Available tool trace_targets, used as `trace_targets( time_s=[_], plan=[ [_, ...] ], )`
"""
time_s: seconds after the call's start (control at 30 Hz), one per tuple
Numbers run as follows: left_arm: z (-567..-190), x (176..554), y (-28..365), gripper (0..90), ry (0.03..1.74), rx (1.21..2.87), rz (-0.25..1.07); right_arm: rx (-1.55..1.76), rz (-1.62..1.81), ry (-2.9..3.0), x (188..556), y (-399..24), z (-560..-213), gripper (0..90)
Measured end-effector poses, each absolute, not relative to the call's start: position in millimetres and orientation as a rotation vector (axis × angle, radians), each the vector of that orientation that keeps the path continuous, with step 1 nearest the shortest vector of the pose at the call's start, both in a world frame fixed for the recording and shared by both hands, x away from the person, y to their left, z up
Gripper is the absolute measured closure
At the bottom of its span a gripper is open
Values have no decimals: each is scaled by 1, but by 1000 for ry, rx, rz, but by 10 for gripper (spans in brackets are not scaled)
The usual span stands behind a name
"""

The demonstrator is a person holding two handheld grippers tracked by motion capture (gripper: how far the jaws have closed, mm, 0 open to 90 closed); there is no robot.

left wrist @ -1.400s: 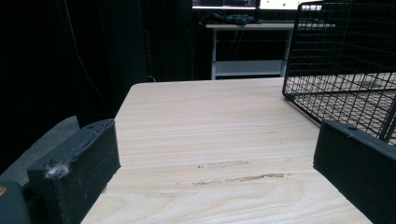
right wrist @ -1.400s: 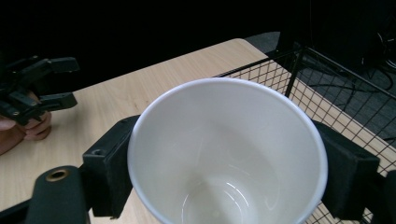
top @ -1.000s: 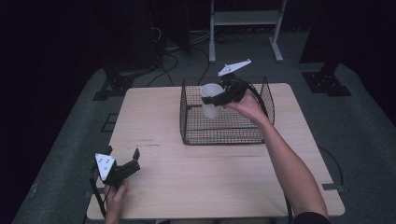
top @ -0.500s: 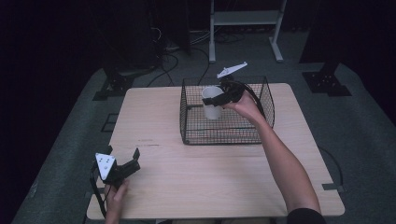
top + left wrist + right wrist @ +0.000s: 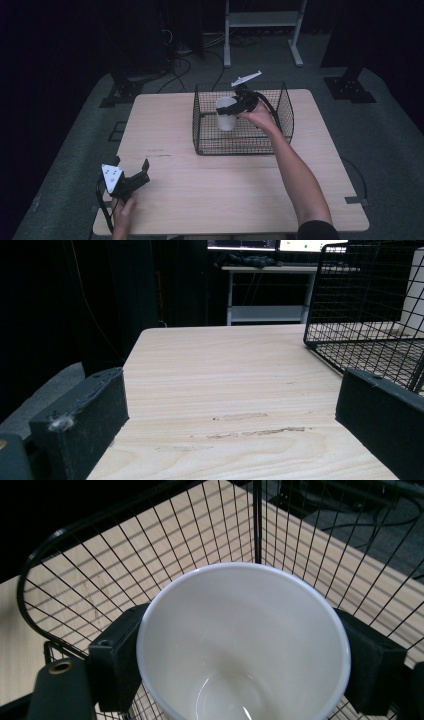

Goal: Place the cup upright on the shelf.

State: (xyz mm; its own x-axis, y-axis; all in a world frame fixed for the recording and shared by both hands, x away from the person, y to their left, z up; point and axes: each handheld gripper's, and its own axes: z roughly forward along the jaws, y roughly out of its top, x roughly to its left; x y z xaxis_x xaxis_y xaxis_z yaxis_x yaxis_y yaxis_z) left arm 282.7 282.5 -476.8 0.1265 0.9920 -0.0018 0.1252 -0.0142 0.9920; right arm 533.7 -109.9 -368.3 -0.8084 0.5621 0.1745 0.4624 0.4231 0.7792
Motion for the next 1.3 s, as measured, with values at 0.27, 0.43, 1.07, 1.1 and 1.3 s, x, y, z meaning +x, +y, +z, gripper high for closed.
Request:
trace_targets(
  time_s=[0.27, 0.43, 1.07, 1.1, 1.3],
  plan=[
    [-477, 283, 283, 0, 1200, 1360, 1056, 921, 1314, 2569, 538, -111, -376, 181],
    [-477, 283, 284, 0, 1210, 1350, 1048, 946, 1301, 2568, 542, -113, -382, 181],
    [-477, 283, 283, 0, 1212, 1349, 1050, 1023, 1193, 2583, 551, -106, -402, 180],
    [-477, 283, 284, 0, 1212, 1349, 1051, 1017, 1193, 2580, 551, -106, -402, 181],
    [-477, 283, 284, 0, 1214, 1342, 1048, 993, 1155, 2602, 548, -103, -400, 178]
  ],
)
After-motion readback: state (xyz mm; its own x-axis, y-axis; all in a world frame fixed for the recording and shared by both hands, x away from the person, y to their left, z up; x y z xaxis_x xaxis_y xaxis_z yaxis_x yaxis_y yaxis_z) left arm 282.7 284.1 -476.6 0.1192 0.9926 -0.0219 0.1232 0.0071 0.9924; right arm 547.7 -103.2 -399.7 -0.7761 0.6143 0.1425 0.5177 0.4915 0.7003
